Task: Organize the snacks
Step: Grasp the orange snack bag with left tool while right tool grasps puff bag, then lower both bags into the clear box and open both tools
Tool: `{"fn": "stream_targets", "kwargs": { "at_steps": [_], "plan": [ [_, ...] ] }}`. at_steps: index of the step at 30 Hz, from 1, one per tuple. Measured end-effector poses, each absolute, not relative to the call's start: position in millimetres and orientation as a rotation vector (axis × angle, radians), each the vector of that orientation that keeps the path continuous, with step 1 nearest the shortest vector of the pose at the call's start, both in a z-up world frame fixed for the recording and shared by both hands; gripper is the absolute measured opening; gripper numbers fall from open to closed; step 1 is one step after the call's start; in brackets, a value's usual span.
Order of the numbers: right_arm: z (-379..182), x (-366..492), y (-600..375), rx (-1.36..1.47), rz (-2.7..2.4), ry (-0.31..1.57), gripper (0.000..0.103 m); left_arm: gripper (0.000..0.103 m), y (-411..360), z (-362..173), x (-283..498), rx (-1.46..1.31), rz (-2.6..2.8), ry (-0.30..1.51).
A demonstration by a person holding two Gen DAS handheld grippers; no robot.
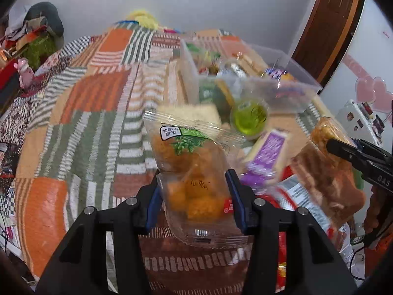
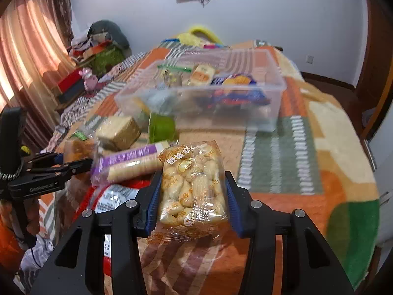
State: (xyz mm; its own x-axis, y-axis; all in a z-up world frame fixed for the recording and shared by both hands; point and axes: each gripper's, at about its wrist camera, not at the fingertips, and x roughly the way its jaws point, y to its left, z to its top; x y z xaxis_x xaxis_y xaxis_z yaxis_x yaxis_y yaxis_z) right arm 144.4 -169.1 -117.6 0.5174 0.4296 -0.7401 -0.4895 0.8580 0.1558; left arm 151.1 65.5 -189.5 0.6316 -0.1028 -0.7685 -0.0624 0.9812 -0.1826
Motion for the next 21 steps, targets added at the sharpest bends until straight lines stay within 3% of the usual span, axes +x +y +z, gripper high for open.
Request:
{"fn": "stream_targets", "kwargs": {
  "at_steps": [21],
  "plan": [
    [-62.0,198.3,-166.1,-0.02,0.489,0.69,0.043,0.049,37.2,-110.8,233.7,-0.18,-0.105,0.697]
  ]
}}
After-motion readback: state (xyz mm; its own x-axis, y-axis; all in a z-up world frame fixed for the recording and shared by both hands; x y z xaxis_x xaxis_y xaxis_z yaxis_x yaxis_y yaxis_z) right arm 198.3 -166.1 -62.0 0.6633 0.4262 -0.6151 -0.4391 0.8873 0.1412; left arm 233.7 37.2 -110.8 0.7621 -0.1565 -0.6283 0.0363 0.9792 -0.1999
